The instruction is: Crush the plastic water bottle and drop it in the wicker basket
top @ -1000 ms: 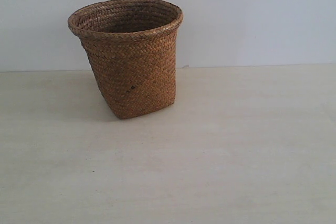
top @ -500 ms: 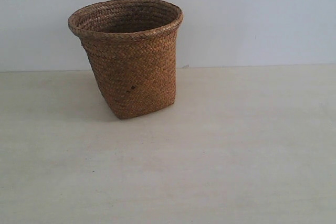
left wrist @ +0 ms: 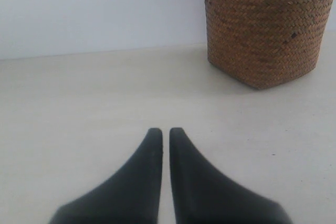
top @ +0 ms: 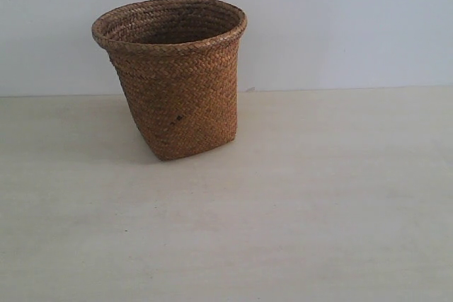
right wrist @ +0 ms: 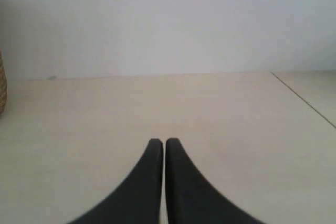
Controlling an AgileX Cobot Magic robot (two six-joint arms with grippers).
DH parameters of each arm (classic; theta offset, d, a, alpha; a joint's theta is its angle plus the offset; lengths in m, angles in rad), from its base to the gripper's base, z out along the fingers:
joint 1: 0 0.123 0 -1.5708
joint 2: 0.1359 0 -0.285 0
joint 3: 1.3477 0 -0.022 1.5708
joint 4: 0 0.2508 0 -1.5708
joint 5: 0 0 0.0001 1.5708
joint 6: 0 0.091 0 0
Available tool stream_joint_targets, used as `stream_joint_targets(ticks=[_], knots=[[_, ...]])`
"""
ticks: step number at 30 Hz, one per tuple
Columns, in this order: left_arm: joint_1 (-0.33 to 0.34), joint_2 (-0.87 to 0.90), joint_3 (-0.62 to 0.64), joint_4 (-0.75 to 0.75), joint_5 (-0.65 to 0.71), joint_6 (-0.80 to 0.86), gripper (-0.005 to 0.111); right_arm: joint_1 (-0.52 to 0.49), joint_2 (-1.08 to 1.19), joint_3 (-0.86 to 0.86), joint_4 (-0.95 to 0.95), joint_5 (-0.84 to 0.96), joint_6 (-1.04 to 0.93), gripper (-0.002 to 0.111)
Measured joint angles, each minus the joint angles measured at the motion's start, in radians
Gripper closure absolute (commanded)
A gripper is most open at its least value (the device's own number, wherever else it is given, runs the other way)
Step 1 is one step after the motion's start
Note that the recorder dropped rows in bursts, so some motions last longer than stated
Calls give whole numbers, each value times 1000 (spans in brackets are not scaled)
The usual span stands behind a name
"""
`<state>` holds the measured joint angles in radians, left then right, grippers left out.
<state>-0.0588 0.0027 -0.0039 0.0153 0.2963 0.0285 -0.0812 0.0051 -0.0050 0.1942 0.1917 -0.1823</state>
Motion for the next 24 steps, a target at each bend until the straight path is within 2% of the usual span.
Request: stream_joint_targets(ticks=[5,17,24], knots=[[0,0,0,0,0,0,103,0,0,2,0,144,-2,108],[0,0,0,0,0,0,103,0,0,6,0,157,73,108],[0,0,0,0,0,0,103,0,0,6,-32,165,182,108]])
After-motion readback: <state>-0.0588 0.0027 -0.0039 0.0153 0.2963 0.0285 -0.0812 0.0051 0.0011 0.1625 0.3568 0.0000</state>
